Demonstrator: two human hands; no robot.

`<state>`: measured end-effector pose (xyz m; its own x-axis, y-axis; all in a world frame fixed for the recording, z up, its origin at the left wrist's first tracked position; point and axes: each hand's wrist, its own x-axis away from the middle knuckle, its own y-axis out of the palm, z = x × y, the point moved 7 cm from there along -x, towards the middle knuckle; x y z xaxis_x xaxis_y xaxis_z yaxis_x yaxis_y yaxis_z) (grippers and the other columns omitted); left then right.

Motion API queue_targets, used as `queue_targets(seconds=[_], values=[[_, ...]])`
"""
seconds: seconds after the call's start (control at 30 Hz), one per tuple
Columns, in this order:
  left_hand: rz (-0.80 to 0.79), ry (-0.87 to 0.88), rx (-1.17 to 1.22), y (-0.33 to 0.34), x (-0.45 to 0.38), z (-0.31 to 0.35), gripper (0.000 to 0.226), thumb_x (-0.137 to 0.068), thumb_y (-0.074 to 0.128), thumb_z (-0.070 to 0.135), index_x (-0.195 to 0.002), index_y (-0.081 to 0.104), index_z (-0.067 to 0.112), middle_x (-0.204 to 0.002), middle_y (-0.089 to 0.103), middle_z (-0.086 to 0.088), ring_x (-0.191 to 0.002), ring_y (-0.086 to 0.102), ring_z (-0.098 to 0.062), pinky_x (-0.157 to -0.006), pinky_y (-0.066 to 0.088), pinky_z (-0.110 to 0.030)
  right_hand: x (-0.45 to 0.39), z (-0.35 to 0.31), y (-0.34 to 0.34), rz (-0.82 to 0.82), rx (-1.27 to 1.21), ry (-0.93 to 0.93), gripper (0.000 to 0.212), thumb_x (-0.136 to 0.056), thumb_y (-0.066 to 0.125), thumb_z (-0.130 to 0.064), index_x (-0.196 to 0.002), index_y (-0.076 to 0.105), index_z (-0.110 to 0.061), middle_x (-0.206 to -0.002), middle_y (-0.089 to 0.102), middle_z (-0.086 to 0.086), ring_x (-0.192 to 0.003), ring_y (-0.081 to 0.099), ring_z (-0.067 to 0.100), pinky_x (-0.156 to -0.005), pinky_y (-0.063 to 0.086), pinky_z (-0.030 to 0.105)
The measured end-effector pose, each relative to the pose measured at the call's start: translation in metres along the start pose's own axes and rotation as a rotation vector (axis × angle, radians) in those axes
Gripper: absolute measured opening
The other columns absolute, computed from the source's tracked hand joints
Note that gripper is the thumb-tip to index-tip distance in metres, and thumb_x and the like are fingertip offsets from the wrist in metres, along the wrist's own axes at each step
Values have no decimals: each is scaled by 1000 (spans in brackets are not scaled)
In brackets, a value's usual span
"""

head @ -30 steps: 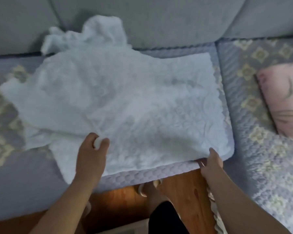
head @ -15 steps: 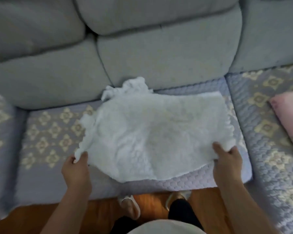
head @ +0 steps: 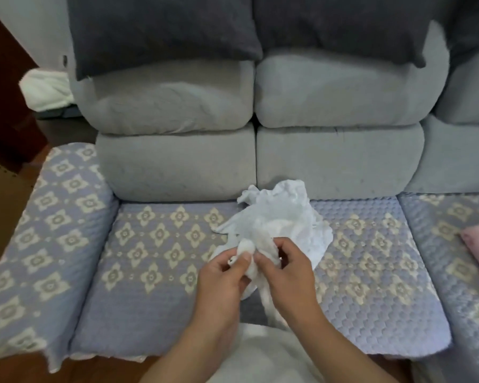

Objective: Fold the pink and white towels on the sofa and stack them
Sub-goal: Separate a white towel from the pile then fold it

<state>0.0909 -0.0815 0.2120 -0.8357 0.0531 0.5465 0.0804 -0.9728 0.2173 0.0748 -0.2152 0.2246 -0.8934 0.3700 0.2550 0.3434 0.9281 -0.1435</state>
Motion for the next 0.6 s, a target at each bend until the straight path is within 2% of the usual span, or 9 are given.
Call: queue_targets(seconds=[0.1,0.2,0.27,0.37,0.47,0.53,0.6], values=[[-54,-13,21,-15,-4,13,19,-97,59,5,-109,72,-2,-104,74,-24,-104,70,-40,-93,55,-43,7,-12,9,48,39,-34,14,-87,75,-13,-89,66,-23,-82,67,-7,-71,59,4,-66,48,16],[-115,-17,25,-19,0,28,18,-97,59,6,-107,73,0,-100,75,-20,-97,73,-33,-79,59,-34,17,-19,24,53,-6,-37,10,-88,76,-19,-93,68,-22,-84,69,-6,-76,62,11,-70,52,23],[-149,-19,53,-22,2,35,17,-97,59,5,-105,73,-1,-98,75,-20,-93,74,-31,-73,59,-29,21,-23,30,73,-49,-34,8,-88,75,-21,-91,68,-21,-81,66,-10,-74,59,9,-70,51,24],[-165,-30,84,-27,3,44,15,-95,61,4,-99,74,0,-96,74,-24,-87,73,-32,-78,60,-38,19,-33,34,80,-73,-61,6,-90,73,-16,-88,67,-17,-81,64,-5,-72,57,10,-67,49,22],[-143,-49,109,-33,5,49,11,-94,64,4,-97,74,1,-96,74,-26,-87,71,-35,-88,57,-48,20,-42,43,48,-79,-73,8,-91,70,-12,-89,69,-19,-89,69,2,-85,66,25,-75,57,35],[-115,-67,125,-36,5,50,11,-93,66,3,-102,70,-1,-99,73,-27,-89,71,-37,-92,56,-54,20,-47,44,58,-59,-62,11,-92,70,-13,-87,71,-22,-88,71,-1,-87,67,21,-78,56,35],[-80,-64,123,-40,5,52,14,-90,69,3,-103,67,-1,-102,72,-28,-89,72,-36,-92,57,-53,20,-53,33,163,-110,-46,12,-92,70,-16,-85,72,-24,-84,71,-5,-82,66,12,-77,54,31]])
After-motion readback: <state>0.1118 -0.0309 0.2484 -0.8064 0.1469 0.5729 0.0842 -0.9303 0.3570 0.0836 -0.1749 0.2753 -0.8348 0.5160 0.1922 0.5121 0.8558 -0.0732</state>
